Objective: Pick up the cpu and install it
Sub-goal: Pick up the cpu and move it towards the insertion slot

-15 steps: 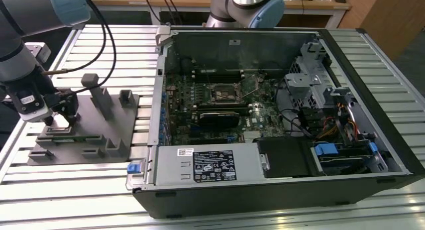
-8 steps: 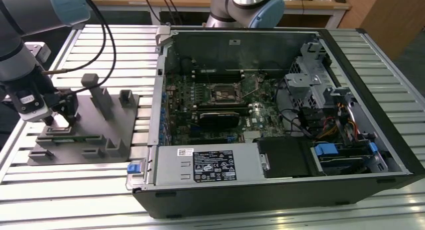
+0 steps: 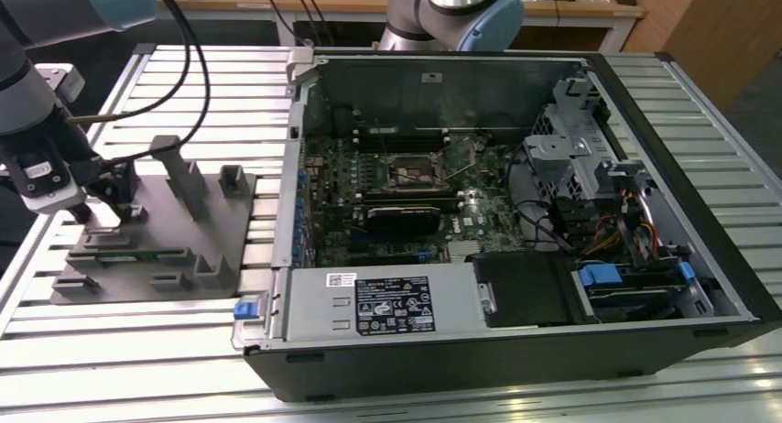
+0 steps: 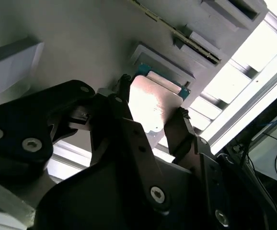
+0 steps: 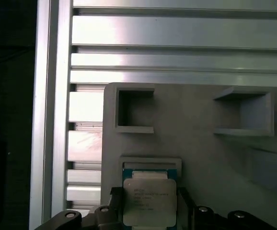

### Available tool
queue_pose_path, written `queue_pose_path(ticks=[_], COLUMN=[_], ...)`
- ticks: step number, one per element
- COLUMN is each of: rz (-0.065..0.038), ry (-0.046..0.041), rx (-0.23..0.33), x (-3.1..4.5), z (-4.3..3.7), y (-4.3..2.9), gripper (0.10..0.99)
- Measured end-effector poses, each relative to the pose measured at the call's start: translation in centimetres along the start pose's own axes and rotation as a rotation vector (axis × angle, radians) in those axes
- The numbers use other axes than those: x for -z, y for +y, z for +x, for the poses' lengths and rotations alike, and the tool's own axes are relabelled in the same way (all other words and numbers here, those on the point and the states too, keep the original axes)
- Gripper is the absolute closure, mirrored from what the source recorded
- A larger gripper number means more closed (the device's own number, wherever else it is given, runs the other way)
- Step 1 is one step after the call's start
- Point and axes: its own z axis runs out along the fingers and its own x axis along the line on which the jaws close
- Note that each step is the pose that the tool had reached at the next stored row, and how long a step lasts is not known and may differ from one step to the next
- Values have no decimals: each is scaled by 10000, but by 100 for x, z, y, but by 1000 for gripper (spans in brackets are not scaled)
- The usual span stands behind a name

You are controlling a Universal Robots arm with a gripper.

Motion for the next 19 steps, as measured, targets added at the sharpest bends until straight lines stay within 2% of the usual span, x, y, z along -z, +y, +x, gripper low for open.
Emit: queue_pose_path(ticks=[4,19], rz=[0,-2], ry=[-1,0], rx=[1,2], x=[60,176], z=[1,1], y=[2,5], gripper=[549,549])
